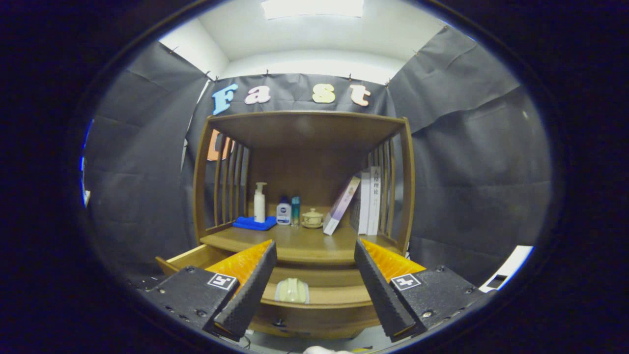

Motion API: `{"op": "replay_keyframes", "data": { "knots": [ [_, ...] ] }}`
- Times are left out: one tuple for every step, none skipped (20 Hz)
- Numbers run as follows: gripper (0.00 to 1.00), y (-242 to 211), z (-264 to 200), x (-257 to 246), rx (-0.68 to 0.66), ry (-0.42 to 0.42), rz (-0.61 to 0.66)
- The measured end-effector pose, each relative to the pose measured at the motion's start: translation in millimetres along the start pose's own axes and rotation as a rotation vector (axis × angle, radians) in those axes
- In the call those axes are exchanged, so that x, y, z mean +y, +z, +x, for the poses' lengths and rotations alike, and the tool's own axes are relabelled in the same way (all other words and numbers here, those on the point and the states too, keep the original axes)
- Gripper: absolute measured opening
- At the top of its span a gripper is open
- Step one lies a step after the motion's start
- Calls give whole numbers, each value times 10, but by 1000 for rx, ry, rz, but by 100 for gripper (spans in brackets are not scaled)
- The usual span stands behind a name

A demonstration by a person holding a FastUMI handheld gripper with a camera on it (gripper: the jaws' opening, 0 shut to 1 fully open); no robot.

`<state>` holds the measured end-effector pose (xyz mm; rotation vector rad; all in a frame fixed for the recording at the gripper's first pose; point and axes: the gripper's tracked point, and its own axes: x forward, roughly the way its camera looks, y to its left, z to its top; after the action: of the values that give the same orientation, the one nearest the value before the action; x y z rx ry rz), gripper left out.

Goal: Pull open the drawer, take out the items inside it, and place them on the countertop above the cabinet.

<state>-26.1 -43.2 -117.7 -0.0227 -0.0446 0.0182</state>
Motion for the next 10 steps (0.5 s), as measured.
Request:
{"op": "replay_keyframes", "data": {
  "knots": [
    [99,49,77,5,8,5,2],
    [99,80,160,8,21,9,0],
    [99,74,242,33,42,18,-5],
    [99,85,320,60,58,27,-14],
    [99,63,411,106,80,41,-21],
    [99,26,501,155,109,56,-29],
    [99,-55,581,216,149,74,-36],
    [99,-135,664,288,189,97,-41],
    [99,-239,754,355,232,118,-55],
    [99,-348,832,404,280,138,-78]
  ]
}}
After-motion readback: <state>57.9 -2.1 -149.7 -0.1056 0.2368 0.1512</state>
